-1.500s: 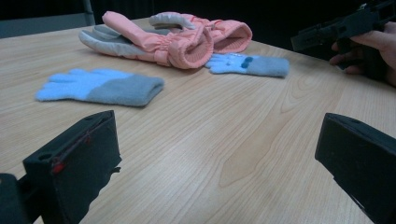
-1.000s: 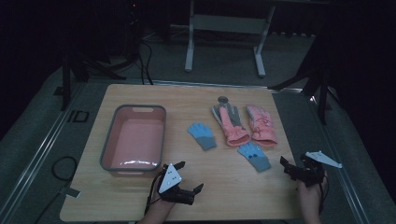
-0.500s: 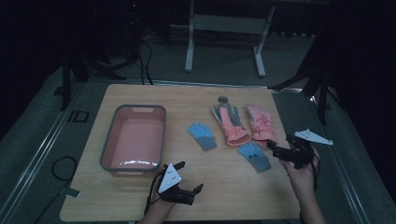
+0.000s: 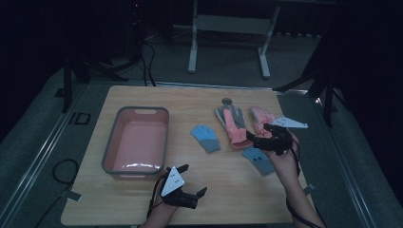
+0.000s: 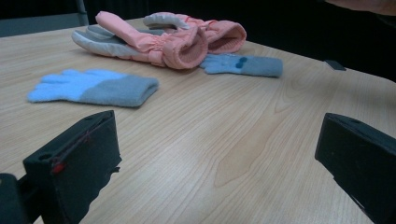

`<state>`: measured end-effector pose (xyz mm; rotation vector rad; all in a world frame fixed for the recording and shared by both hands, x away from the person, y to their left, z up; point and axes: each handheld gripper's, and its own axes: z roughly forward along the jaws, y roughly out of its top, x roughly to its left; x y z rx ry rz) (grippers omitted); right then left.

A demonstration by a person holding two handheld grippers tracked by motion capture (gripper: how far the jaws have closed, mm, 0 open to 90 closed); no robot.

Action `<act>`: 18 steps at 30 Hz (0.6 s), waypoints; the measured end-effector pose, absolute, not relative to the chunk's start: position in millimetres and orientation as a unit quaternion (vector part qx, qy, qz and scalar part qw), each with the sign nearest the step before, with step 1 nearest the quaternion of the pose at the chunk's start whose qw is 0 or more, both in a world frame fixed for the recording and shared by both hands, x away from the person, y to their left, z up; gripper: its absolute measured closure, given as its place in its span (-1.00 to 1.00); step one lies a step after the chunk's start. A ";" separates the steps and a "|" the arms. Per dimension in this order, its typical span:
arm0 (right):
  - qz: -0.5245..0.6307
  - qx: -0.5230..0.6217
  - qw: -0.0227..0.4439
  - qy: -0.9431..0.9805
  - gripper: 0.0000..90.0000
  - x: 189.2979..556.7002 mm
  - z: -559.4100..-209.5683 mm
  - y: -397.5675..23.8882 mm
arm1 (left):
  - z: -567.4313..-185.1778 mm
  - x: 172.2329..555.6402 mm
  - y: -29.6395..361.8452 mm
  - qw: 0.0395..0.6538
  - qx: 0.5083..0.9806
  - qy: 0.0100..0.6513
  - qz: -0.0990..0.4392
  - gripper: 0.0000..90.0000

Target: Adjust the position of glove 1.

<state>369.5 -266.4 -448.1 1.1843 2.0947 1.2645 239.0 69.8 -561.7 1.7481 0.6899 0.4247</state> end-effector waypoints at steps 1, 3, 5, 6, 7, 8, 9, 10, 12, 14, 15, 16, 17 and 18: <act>0.451 0.423 0.210 0.757 -0.65 371.3 -448.7 -261.7 | -561.8 239.1 69.9 0.571 0.745 0.295 0.180 -1.00; 0.444 0.416 0.209 0.765 -0.56 374.7 -450.2 -252.8 | -561.8 239.5 70.3 0.572 0.744 0.296 0.179 -1.00; 0.435 0.409 0.208 0.775 -0.50 377.3 -451.9 -244.0 | -561.8 239.4 70.4 0.573 0.743 0.296 0.179 -1.00; 0.431 0.405 0.204 0.780 -0.49 378.8 -452.7 -239.8 | -561.8 239.3 70.4 0.573 0.744 0.296 0.179 -1.00; 0.425 0.400 0.199 0.787 -0.45 380.1 -453.5 -235.5 | -561.8 239.3 70.3 0.572 0.744 0.295 0.179 -1.00; 0.419 0.396 0.201 0.792 -0.39 380.9 -454.2 -230.8 | -561.8 239.2 70.2 0.572 0.744 0.295 0.179 -1.00; 0.416 0.391 0.202 0.796 -0.33 381.4 -454.8 -226.2 | -561.8 239.2 70.1 0.572 0.744 0.295 0.179 -1.00; 0.414 0.386 0.199 0.800 -0.32 382.1 -455.3 -222.8 | -561.8 239.3 70.0 0.572 0.744 0.295 0.178 -1.00; 0.408 0.378 0.198 0.807 -0.28 385.1 -457.2 -213.3 | -561.8 239.4 70.0 0.573 0.744 0.295 0.177 -1.00; 0.407 0.372 0.187 0.813 -0.25 389.7 -459.9 -204.7 | -561.8 239.4 70.1 0.573 0.744 0.294 0.177 -1.00; 0.406 0.369 0.181 0.816 -0.24 392.1 -461.5 -200.8 | -561.8 239.3 70.1 0.573 0.744 0.295 0.176 -1.00; 0.407 0.365 0.175 0.819 -0.23 395.5 -464.2 -196.2 | -561.8 239.3 70.2 0.573 0.744 0.295 0.176 -1.00; 0.408 0.363 0.169 0.821 -0.20 397.4 -465.8 -193.5 | -561.8 239.3 70.2 0.573 0.744 0.294 0.176 -1.00; 0.406 0.359 0.163 0.824 -0.19 400.8 -468.7 -189.2 | -561.8 239.3 70.2 0.573 0.744 0.294 0.176 -1.00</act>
